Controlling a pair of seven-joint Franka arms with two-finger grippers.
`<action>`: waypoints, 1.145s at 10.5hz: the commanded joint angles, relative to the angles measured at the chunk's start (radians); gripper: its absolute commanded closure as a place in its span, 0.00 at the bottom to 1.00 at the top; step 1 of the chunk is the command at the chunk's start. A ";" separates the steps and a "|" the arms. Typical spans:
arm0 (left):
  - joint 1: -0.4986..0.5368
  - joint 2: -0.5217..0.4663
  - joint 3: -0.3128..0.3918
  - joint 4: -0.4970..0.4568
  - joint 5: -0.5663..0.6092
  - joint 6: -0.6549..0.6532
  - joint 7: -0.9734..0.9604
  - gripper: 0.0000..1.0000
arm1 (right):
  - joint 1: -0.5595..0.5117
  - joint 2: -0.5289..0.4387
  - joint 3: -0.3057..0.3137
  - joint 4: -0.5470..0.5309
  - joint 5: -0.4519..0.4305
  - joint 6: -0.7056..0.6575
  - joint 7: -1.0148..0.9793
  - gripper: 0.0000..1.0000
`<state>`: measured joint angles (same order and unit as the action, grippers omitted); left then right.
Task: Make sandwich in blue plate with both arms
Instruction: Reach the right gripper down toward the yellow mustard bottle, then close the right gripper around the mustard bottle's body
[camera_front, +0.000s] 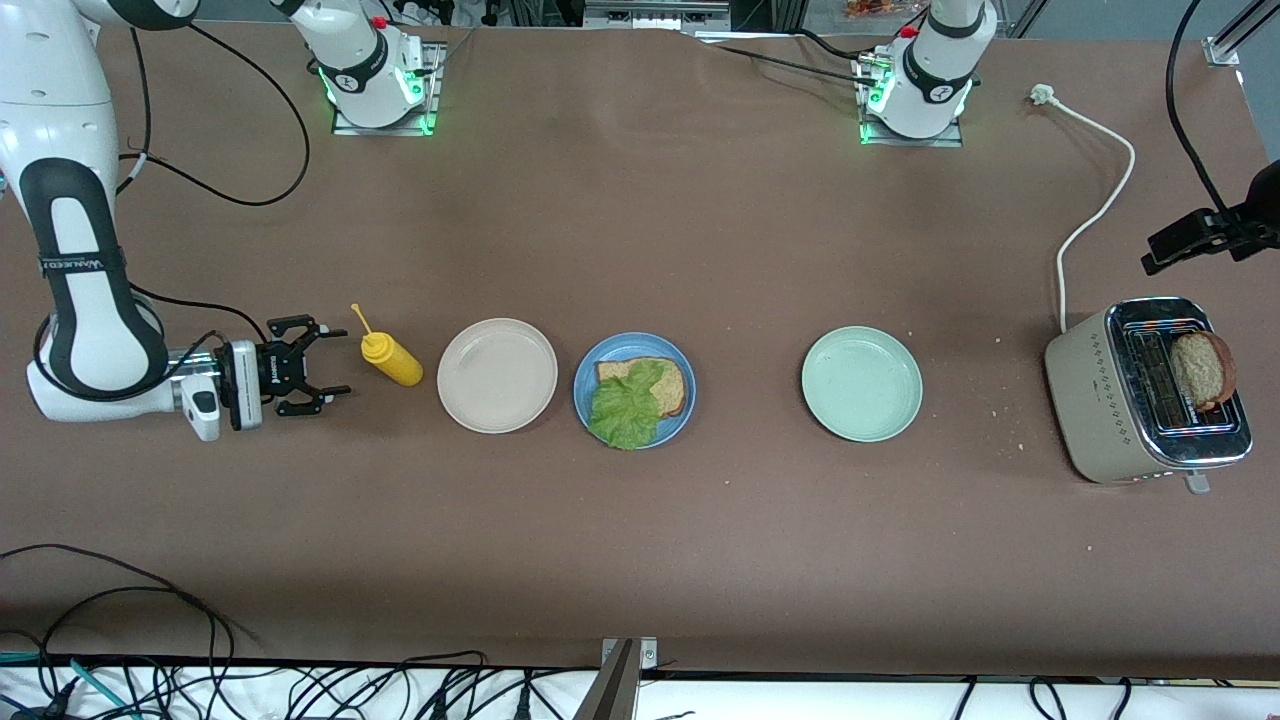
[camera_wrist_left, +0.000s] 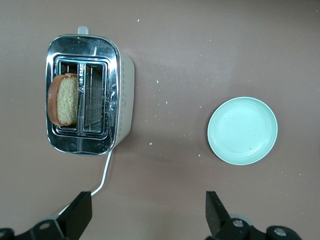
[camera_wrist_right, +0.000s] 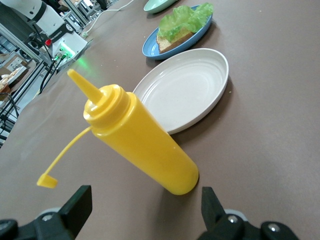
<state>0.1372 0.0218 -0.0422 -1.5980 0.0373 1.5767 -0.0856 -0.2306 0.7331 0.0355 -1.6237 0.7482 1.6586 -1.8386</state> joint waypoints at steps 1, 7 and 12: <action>-0.002 0.007 0.002 0.023 -0.010 -0.015 0.012 0.00 | -0.003 0.063 0.003 0.021 0.055 -0.014 -0.169 0.03; -0.002 0.007 0.002 0.023 -0.010 -0.015 0.012 0.00 | 0.005 0.069 0.040 0.012 0.114 -0.017 -0.258 0.02; -0.002 0.007 0.002 0.023 -0.010 -0.015 0.012 0.00 | 0.005 0.092 0.060 -0.005 0.142 -0.017 -0.271 0.49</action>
<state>0.1371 0.0218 -0.0423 -1.5980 0.0373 1.5767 -0.0856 -0.2191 0.8039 0.0909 -1.6251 0.8610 1.6559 -2.0729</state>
